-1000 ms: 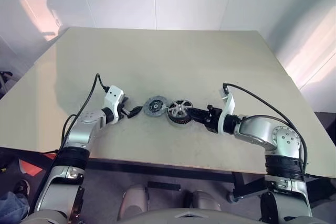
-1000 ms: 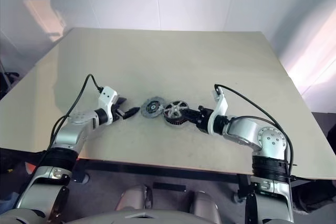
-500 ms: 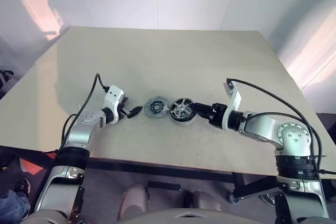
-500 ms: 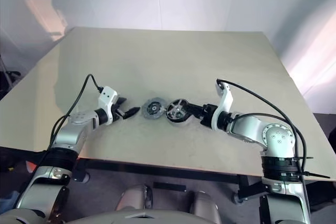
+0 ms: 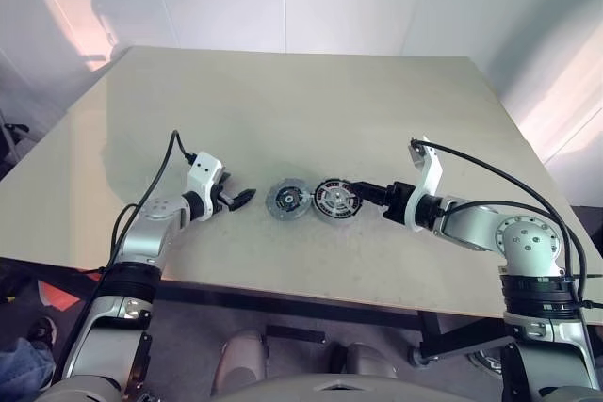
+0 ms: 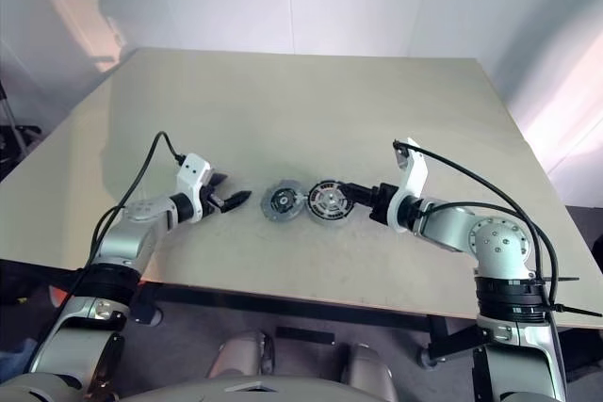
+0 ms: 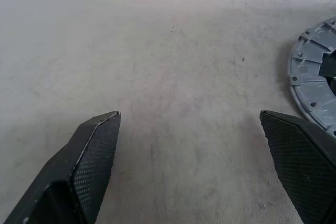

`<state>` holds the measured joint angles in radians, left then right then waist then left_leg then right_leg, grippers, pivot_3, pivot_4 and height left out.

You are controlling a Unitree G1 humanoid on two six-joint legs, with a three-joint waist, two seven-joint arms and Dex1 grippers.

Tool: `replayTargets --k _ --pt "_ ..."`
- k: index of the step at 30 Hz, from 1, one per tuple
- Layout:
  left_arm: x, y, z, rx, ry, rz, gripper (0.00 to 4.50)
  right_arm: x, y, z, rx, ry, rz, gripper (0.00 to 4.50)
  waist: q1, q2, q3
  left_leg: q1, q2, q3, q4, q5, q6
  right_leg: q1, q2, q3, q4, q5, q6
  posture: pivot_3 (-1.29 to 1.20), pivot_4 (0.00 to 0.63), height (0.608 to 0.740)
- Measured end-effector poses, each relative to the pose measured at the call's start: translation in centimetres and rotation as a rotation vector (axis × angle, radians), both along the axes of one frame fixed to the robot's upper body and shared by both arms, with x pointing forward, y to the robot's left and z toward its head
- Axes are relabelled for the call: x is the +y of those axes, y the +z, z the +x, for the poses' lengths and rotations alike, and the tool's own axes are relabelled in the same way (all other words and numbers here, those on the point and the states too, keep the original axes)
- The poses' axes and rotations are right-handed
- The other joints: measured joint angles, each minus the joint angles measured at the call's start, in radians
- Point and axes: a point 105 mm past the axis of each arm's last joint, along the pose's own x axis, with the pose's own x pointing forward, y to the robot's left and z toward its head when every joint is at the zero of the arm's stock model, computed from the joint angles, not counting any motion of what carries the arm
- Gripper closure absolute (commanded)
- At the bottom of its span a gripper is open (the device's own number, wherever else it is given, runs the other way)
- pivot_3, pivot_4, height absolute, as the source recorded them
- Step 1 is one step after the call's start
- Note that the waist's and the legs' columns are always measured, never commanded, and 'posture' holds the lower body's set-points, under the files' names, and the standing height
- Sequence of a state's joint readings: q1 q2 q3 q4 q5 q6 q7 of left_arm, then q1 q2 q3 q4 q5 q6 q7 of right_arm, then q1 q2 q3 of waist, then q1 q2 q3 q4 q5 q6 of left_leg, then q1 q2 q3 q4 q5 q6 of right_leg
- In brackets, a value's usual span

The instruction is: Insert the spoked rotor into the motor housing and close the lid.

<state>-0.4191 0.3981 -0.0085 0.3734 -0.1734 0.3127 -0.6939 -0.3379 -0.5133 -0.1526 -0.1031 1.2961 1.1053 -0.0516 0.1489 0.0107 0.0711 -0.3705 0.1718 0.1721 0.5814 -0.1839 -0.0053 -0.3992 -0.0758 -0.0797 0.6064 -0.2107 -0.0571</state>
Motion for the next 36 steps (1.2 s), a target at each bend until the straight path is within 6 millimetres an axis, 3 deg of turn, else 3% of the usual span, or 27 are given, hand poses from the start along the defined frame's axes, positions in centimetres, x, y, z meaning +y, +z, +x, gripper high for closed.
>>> replayTargets --k 4,8,15,17,25,29,32,36 --pt "0.0 0.0 0.0 0.001 0.000 0.000 0.00 0.0 2.0 0.9 -0.244 0.057 -0.191 1.85 0.001 0.000 0.000 0.001 0.000 0.000 0.000 0.000 0.000 0.000 0.000 0.000 0.000 0.000 0.000 0.00 0.000 0.740" --pt "0.0 0.1 0.1 -0.003 -0.001 0.000 0.00 1.2 1.5 1.0 -0.347 0.157 -0.309 1.85 0.002 -0.001 0.000 0.001 0.000 0.000 0.000 0.000 0.000 0.000 0.000 0.000 0.000 0.000 0.000 0.00 0.000 0.740" --pt "0.0 0.1 0.2 -0.004 0.000 0.001 0.00 3.8 -0.6 0.4 -0.351 0.266 -0.329 1.85 0.000 -0.001 0.000 0.001 0.001 0.000 0.000 0.000 0.001 0.001 0.000 0.000 0.000 0.000 -0.001 0.00 0.000 0.740" --pt "0.0 0.1 0.2 -0.005 0.000 0.001 0.00 3.9 -2.5 0.3 -0.304 0.277 -0.341 1.85 0.000 -0.002 -0.001 0.001 0.001 0.000 0.001 0.000 0.001 0.001 0.000 0.000 0.000 0.000 -0.001 0.00 0.000 0.740" --pt "0.3 0.1 0.2 -0.004 0.006 0.007 0.00 3.4 -3.4 1.0 -0.324 0.268 -0.344 1.85 -0.003 -0.007 -0.005 0.015 0.001 0.000 0.001 -0.003 0.005 0.014 0.000 0.000 -0.001 0.000 -0.001 0.00 0.000 0.740" --pt "0.4 0.0 0.1 -0.003 0.010 0.008 0.00 3.7 -1.7 1.2 -0.386 0.301 -0.314 1.85 -0.003 -0.007 -0.005 0.014 0.001 0.000 0.001 -0.003 0.005 0.013 0.000 0.000 -0.001 0.000 -0.001 0.00 0.000 0.740" --pt "0.3 0.0 0.1 -0.003 0.010 0.007 0.00 3.6 1.0 1.7 -0.516 0.355 -0.363 1.85 -0.003 -0.007 -0.005 0.013 0.001 0.000 0.001 -0.003 0.005 0.012 0.000 0.000 0.000 0.000 -0.001 0.00 0.000 0.740" --pt "0.2 0.0 0.1 -0.002 0.009 0.004 0.00 2.7 4.7 1.7 -0.804 0.610 -0.730 1.85 -0.001 -0.007 -0.005 0.010 0.001 0.000 0.001 -0.003 0.005 0.010 0.000 0.000 0.000 0.000 -0.001 0.00 0.000 0.740"
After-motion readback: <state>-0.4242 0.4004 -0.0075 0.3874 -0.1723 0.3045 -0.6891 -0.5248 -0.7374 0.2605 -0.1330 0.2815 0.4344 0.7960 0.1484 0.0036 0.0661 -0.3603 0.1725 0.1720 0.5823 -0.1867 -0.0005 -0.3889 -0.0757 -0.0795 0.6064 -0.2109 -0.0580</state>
